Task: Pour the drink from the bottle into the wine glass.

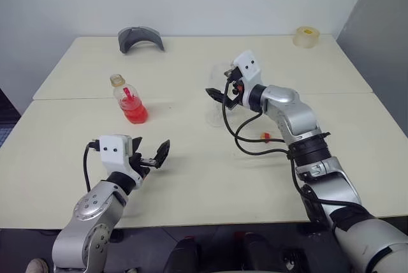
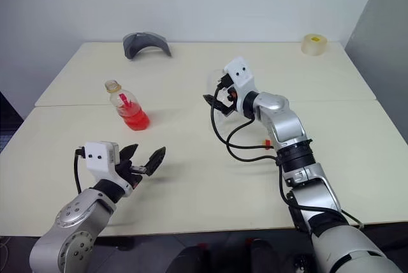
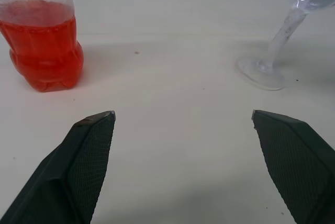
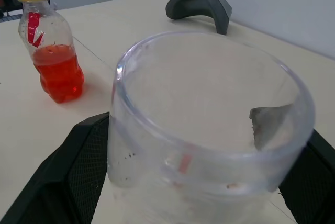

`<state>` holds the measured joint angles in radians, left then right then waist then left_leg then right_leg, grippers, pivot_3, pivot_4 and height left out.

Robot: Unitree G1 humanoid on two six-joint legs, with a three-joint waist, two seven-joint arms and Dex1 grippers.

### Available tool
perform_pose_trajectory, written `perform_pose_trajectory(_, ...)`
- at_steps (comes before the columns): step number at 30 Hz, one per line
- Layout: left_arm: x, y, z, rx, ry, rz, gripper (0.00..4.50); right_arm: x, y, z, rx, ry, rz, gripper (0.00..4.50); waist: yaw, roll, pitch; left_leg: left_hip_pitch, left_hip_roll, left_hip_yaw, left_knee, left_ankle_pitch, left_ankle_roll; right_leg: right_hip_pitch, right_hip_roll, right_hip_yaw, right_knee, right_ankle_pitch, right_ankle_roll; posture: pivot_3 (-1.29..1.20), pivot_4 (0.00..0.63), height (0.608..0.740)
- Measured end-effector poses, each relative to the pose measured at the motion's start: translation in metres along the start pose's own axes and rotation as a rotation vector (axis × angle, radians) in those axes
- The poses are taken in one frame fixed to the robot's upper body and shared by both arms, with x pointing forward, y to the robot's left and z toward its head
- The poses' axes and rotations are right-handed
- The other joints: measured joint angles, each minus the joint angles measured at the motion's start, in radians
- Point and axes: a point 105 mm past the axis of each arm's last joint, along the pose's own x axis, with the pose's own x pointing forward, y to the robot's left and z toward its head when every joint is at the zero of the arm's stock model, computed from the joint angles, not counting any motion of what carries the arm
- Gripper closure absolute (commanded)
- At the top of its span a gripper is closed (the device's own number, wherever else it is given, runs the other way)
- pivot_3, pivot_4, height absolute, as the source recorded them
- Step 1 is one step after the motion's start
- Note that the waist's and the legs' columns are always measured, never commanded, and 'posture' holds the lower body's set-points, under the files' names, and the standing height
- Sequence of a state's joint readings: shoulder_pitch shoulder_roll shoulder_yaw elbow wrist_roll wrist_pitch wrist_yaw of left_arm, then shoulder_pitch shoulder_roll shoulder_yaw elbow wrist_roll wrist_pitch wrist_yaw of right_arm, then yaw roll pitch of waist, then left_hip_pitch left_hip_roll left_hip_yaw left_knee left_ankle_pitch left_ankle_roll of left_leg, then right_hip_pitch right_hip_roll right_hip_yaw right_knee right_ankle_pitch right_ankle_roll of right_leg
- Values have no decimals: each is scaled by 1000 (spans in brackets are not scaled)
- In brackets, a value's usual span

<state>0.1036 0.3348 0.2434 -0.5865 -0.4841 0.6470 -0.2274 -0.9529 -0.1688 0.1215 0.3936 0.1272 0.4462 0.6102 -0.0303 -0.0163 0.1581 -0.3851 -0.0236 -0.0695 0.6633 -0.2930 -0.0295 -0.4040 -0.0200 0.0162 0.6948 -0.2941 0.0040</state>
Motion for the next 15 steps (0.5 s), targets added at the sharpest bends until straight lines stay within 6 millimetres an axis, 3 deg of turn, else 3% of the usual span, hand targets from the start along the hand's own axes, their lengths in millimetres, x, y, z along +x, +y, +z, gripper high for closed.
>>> perform_pose_trajectory(15, 0, 0, -1, -1, 2, 4, 0, 2, 3, 2, 11, -11, 12, 34, 0, 0, 0, 0, 0, 0, 0, 0, 0, 0, 0, 0, 0, 0, 0, 0, 150, 740)
